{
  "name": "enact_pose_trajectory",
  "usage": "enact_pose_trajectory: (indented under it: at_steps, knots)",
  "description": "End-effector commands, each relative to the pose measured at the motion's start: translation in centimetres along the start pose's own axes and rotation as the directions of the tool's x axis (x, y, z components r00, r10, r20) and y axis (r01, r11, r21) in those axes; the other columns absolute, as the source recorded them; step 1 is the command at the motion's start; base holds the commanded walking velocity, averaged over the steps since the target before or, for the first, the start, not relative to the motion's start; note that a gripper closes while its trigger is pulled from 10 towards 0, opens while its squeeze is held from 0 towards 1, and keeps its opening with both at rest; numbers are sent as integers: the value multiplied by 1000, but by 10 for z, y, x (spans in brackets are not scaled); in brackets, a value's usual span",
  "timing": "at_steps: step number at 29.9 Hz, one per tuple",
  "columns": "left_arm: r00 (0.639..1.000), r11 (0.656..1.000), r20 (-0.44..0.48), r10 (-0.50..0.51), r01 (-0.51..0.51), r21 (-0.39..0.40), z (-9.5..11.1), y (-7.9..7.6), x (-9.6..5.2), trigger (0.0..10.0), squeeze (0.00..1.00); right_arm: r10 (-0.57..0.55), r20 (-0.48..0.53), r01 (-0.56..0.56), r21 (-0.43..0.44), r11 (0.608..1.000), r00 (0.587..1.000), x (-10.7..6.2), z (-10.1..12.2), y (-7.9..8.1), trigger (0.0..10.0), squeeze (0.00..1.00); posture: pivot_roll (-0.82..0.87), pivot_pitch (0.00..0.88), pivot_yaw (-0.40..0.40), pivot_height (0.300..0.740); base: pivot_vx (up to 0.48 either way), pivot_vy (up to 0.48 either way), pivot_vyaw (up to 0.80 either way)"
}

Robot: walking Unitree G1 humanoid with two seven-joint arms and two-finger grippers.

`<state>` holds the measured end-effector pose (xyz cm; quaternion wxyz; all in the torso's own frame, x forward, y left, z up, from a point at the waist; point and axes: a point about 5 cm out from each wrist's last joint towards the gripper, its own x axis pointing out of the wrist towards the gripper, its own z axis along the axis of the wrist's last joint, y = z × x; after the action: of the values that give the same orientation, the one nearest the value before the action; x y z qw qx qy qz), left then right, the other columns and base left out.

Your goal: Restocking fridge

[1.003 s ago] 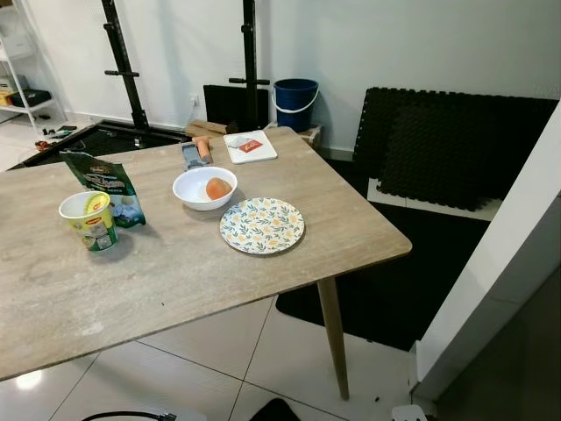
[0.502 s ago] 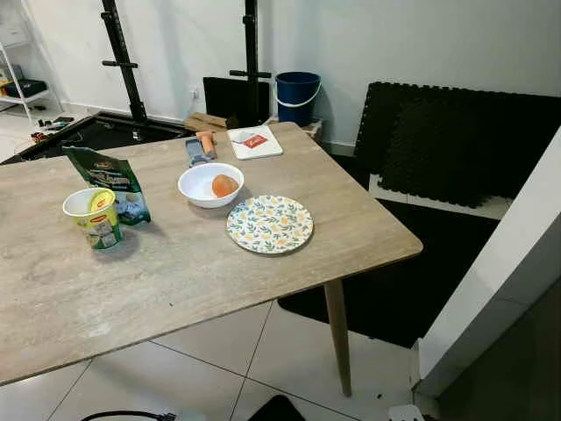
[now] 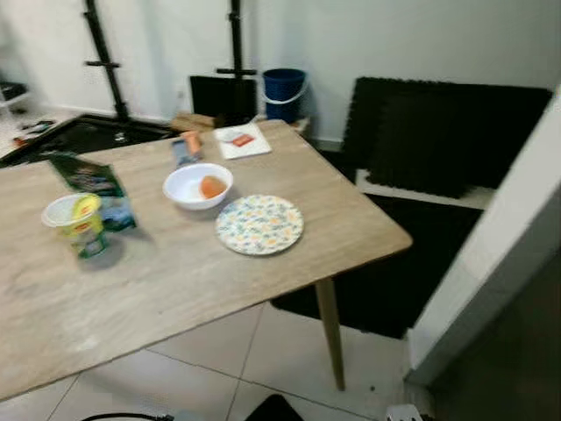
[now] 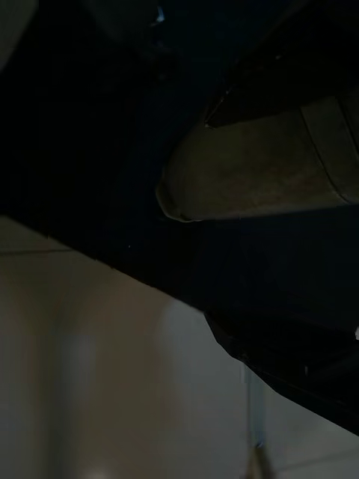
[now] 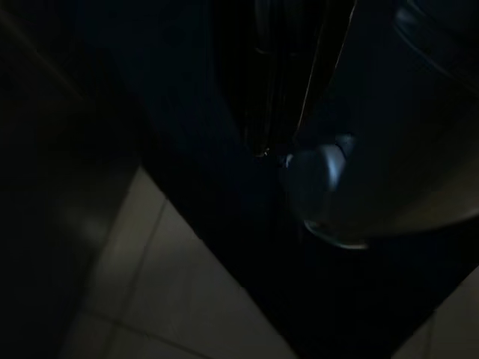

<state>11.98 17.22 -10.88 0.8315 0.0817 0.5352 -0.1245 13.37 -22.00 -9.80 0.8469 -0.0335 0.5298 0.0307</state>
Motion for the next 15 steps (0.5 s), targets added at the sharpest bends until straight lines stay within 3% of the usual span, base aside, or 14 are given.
enact_pose_trajectory:
  at_steps: [1,15]
  knots:
    - [998,1000,-62,-15,16,8,-16,-2,-2,10000,0,0,-24,0,6,1000,1000,0,-6,1,10000,0,-27,16,5,740,0,0,-744]
    - [998,1000,-63,-15,16,14,-16,-2,-2,10000,0,0,-29,0,9,1000,1000,0,-6,1,10000,0,-26,17,7,740,0,0,-746]
